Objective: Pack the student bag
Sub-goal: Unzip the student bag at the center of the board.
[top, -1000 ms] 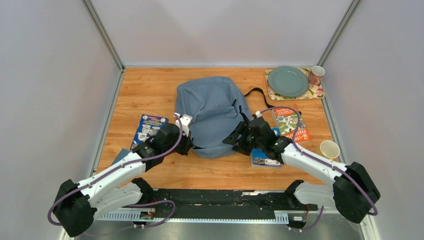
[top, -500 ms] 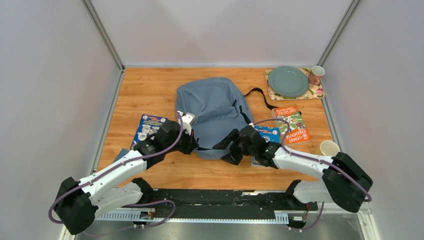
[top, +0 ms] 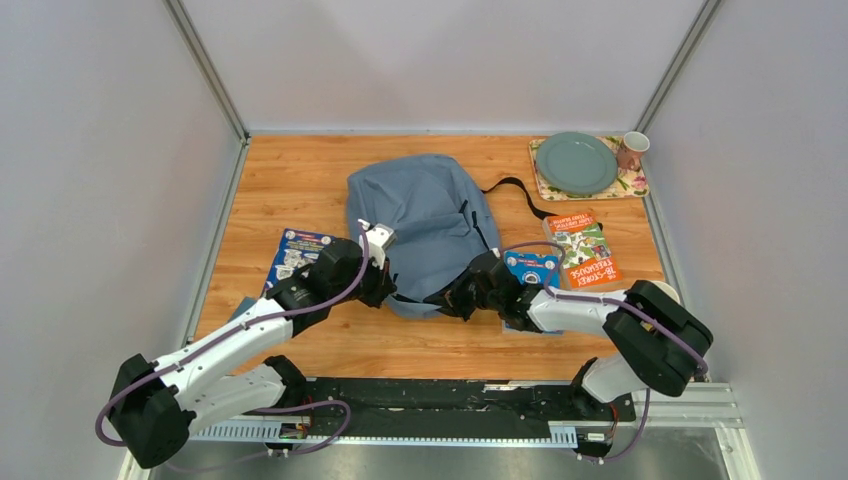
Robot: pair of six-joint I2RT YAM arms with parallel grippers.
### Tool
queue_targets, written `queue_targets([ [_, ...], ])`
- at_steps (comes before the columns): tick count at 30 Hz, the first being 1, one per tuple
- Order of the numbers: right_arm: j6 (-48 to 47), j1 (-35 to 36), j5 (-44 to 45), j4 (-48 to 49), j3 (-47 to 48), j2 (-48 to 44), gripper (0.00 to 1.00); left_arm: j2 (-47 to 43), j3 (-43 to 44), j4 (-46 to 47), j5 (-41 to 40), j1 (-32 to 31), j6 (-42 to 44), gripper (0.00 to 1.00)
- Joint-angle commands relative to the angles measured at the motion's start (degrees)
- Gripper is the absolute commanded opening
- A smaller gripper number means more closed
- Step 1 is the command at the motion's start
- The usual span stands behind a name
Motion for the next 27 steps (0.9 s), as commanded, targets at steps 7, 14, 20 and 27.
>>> queue_targets([
  [7, -4.6, -0.4, 1.9, -0.2, -5.2, -3.5, 0.0, 3.2, 8.6, -2.2, -15.8, 5.2, 12.8, 0.0],
  [14, -7.9, -0.3, 5.7, -5.7, -5.0, -8.3, 0.0, 8.7, 11.6, 0.3, -11.7, 14.6, 13.4, 0.0],
  [20, -12.6, 0.3, 5.4, -7.9, -2.0, -9.6, 0.04, 9.8, 11.4, -0.7, -7.4, 15.1, 10.7, 0.0],
  [27, -19.7, 3.5, 8.0, -13.9, 4.1, -9.8, 0.57, 8.3, 10.0, -2.7, -1.5, 15.1, 7.1, 0.34],
])
